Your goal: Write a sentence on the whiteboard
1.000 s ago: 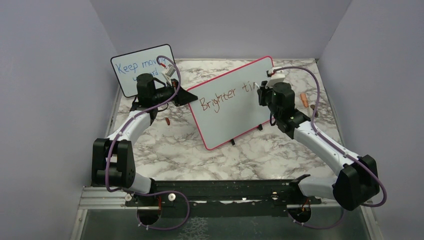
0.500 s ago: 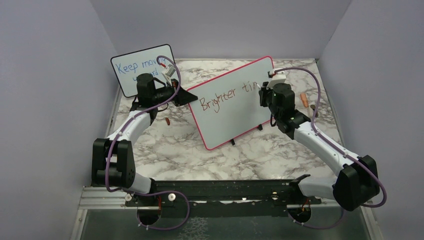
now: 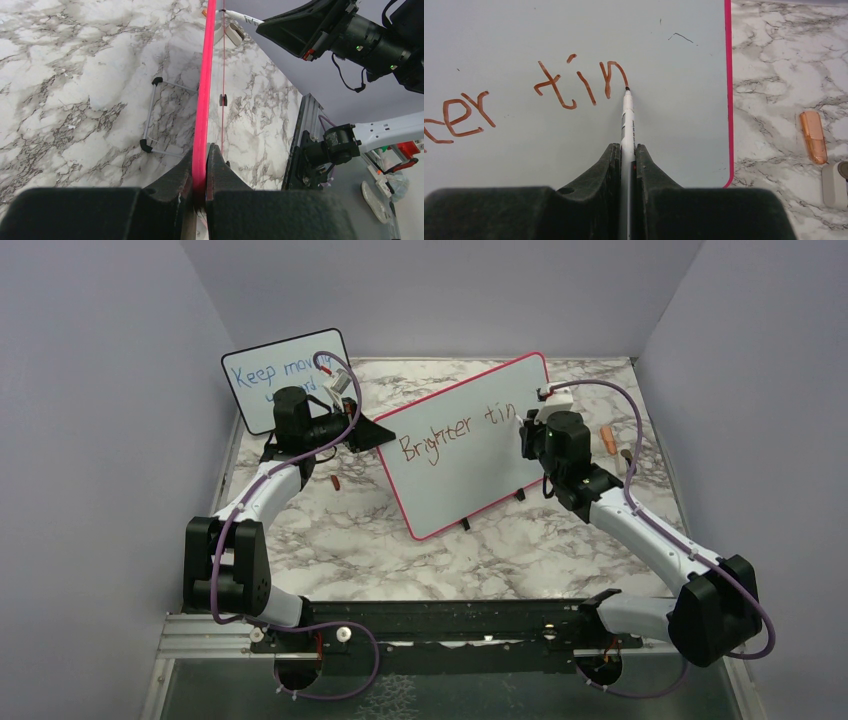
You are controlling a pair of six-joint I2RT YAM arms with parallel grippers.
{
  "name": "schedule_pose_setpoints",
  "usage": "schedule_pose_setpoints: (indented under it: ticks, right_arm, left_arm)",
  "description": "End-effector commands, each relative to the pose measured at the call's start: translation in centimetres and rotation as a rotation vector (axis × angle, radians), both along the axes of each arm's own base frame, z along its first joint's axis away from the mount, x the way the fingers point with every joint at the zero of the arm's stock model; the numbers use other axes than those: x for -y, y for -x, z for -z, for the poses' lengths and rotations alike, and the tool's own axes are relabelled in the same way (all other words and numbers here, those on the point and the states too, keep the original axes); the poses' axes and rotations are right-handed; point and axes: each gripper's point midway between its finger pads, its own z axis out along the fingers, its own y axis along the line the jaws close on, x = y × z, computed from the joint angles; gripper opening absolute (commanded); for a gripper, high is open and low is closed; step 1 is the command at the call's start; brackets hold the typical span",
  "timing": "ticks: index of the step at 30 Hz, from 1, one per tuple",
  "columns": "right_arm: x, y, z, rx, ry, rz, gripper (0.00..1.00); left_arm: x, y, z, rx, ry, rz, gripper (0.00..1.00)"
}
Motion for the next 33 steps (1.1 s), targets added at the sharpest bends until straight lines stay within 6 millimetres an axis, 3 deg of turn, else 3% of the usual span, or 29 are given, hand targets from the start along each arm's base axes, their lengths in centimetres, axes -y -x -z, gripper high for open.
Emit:
schedule_pose_setpoints:
  ticks: [1,13,33]
  right_arm:
    - [0.2,0.0,-0.4,0.010,-0.008,0.008,0.01]
    - [-0.5,-1.6,-2.9,0.079,-0.016,-0.004,0.01]
    - [0.5,-2.7,-3.2,0.087,-0.005,0.044,0.01]
  left_arm:
    - [-0.2,-0.4,4.3,-0.071,-0.082,-0.038,0.00]
    - [-0.2,-0.4,4.2,-0.069,-0.082,-0.037,0.00]
    - [-0.2,-0.4,4.3,-0.069,-0.085,-0.039,0.00]
